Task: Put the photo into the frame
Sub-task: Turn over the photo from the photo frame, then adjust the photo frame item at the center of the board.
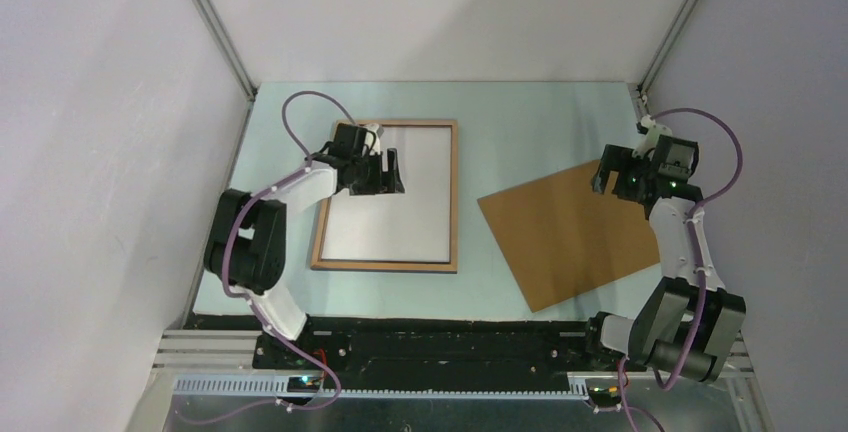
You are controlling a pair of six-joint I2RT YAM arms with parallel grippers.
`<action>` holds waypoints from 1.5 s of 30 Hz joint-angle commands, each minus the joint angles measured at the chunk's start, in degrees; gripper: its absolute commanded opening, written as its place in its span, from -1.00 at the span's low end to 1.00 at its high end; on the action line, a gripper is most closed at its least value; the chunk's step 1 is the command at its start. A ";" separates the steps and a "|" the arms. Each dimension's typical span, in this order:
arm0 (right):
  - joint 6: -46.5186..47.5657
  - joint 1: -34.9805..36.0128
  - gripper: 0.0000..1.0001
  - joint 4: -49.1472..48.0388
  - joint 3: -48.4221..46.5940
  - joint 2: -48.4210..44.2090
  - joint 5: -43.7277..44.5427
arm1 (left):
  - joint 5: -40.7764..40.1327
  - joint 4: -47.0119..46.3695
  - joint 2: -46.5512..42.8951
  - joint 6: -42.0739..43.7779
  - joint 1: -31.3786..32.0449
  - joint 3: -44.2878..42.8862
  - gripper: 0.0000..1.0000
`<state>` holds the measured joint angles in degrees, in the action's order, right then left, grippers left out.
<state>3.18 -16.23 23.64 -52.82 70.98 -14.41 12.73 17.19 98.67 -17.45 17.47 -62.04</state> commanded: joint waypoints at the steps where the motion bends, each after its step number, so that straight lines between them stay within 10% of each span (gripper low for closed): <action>1: 3.73 -3.55 0.94 2.41 0.08 1.20 2.02 | 1.09 -1.33 -6.60 1.62 -0.10 -0.49 0.66; 16: 20.34 -20.16 0.90 13.99 0.08 6.20 -1.64 | 2.17 -1.31 -9.39 9.54 10.89 -8.19 0.69; 28: 41.75 -31.89 0.82 23.85 3.75 4.27 -6.98 | 4.27 -0.93 10.49 5.34 20.88 -26.59 0.71; 45: 42.82 -32.60 0.82 16.57 9.16 12.97 -5.98 | 8.21 2.56 32.84 -7.31 23.21 -45.76 0.72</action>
<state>45.82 -48.51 43.35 -44.05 81.93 -19.42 19.86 19.25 129.29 -21.50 39.97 -104.60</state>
